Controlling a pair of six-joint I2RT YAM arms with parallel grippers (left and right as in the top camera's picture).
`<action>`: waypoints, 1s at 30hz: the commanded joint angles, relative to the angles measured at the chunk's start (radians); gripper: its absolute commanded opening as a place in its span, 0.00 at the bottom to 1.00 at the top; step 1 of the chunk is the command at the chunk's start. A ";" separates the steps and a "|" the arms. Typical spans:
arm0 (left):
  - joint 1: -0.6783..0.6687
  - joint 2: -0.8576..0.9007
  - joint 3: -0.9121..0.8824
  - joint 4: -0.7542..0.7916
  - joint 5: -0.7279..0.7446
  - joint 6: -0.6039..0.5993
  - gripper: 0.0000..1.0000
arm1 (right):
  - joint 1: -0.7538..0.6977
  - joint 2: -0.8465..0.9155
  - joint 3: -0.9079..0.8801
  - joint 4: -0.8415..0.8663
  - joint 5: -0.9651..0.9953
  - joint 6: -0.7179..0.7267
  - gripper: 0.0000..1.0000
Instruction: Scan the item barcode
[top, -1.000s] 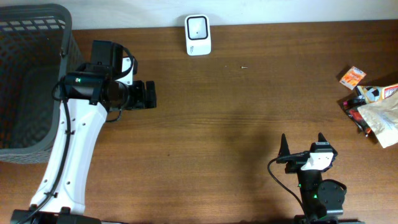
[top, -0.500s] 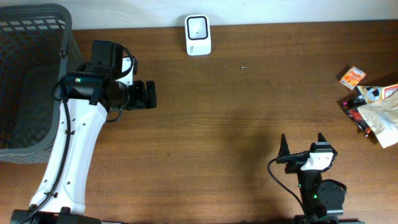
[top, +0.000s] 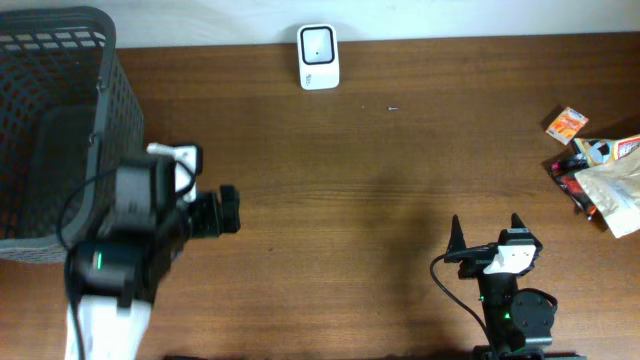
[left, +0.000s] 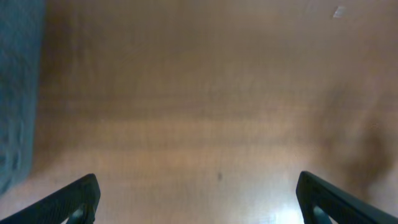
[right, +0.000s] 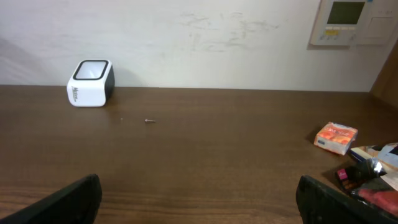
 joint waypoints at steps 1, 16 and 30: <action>-0.001 -0.235 -0.185 0.124 -0.001 0.013 0.99 | -0.006 -0.007 -0.008 -0.004 0.002 -0.003 0.98; 0.074 -0.912 -0.838 0.752 0.028 0.080 0.99 | -0.006 -0.007 -0.008 -0.004 0.002 -0.003 0.98; 0.121 -1.008 -1.093 1.078 0.077 0.125 0.99 | -0.006 -0.007 -0.008 -0.004 0.002 -0.003 0.98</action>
